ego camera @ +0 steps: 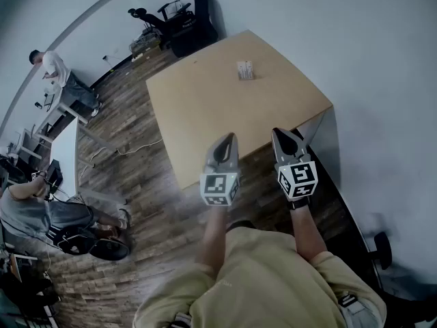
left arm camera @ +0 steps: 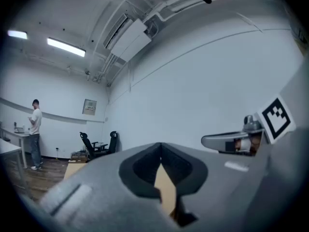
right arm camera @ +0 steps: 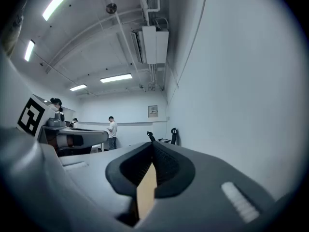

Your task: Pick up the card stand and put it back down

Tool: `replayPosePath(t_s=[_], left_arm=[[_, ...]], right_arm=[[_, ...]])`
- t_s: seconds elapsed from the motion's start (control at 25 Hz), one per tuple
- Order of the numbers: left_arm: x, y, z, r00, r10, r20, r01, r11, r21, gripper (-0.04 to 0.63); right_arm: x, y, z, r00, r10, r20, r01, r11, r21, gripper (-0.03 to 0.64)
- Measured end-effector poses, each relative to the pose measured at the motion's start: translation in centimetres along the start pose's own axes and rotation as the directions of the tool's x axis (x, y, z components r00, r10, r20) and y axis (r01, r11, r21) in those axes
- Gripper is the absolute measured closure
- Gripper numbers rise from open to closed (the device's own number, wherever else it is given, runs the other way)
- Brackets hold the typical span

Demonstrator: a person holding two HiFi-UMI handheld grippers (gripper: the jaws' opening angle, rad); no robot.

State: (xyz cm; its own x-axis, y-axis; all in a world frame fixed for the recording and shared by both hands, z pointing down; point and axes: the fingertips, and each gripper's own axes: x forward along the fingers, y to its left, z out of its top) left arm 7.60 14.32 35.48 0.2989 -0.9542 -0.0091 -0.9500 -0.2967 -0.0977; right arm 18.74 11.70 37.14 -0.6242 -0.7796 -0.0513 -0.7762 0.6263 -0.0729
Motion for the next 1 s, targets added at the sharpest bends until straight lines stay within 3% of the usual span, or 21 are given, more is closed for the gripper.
replayPosePath(t_s=[0.2,0.48,1.0], left_arm=[[0.3,0.6,-2.3,1.000,0.014,-0.025,-0.015,1.000,-0.025,0.594],[4.4,4.9,-5.8,0.999,0.017,-0.041,-0.020,0.997,-0.075,0.593],[20.2,17.5,-8.1,0.992,-0.125,-0.032,0.122,0.989,-0.083,0.592]], right_arm=[[0.8,-0.4,-1.8,0.999,0.011,-0.030,-0.011,1.000,0.001,0.612],[6.3,-1.0,-5.4,0.996,0.016,-0.087,-0.018,1.000,-0.015,0.612],[24.9,-6.9,-7.2,0.989,-0.086,-0.121,0.090,0.996,0.026,0.612]])
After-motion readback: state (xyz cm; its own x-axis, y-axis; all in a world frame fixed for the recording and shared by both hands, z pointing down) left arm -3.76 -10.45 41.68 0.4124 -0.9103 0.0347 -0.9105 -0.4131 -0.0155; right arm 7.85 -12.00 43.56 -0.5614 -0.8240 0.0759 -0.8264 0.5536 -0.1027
